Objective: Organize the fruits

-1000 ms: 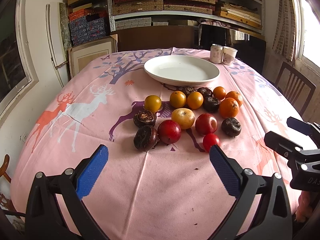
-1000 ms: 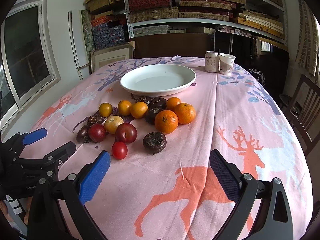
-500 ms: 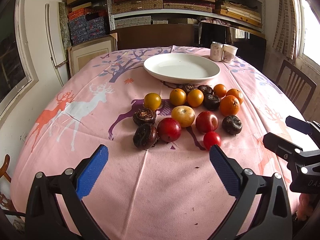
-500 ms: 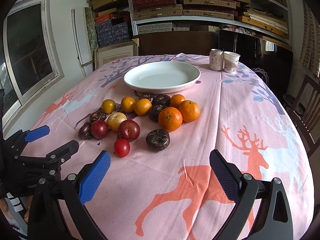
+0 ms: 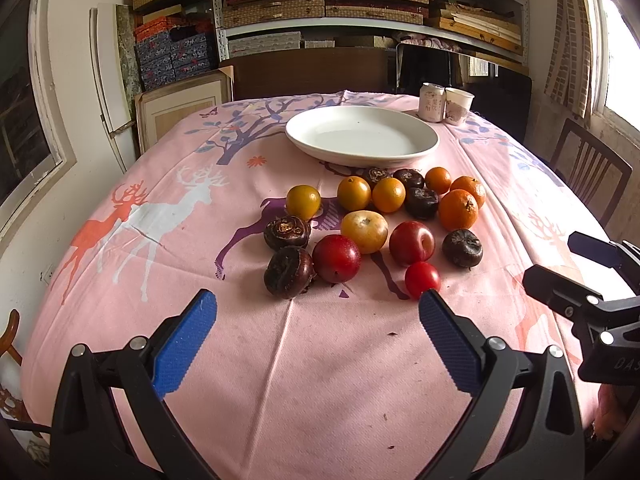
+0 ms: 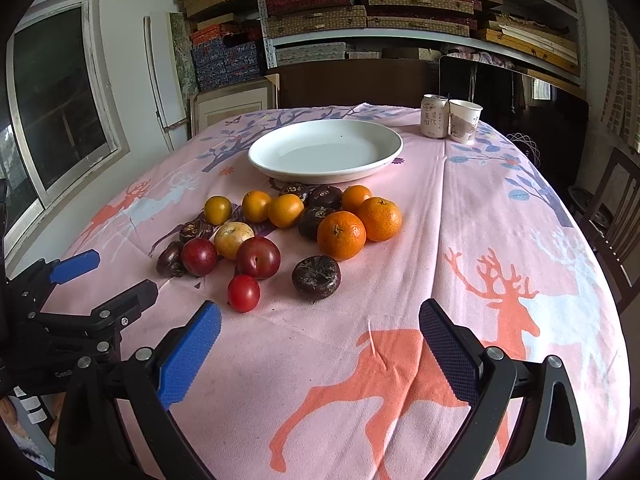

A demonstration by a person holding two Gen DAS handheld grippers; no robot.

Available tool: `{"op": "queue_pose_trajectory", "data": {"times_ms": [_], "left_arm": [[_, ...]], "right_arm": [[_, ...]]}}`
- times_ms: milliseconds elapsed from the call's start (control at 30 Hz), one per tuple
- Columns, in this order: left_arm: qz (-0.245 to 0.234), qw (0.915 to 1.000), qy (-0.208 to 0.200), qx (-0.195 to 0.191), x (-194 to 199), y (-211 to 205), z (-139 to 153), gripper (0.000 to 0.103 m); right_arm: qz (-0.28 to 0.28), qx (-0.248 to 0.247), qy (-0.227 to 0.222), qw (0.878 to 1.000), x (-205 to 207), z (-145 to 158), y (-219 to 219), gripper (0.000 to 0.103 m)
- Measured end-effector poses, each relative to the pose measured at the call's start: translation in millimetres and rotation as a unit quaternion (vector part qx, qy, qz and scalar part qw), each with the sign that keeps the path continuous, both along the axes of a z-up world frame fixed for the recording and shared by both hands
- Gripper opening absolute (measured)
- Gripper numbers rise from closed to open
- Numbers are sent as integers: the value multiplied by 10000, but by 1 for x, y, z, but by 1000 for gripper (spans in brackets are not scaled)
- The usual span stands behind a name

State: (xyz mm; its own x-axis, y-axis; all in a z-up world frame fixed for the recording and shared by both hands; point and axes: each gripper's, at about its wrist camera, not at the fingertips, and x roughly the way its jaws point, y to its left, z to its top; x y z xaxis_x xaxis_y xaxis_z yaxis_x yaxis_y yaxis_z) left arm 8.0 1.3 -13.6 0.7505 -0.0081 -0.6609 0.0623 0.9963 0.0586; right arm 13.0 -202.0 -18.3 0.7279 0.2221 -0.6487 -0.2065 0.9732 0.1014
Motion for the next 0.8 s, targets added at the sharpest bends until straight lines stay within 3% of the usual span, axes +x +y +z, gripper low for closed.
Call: {"op": "queue_pose_trajectory", "data": {"times_ms": [300,800], "left_arm": [[5,10000,6,-4,0,-1,-1,99],[12,9999,107,-79,4,0,-7,99]], "right_arm": [[-88,-54,-279,9996,-5,5,0,99],[161,-156,-159,9996,-3,-1,11,99]]}}
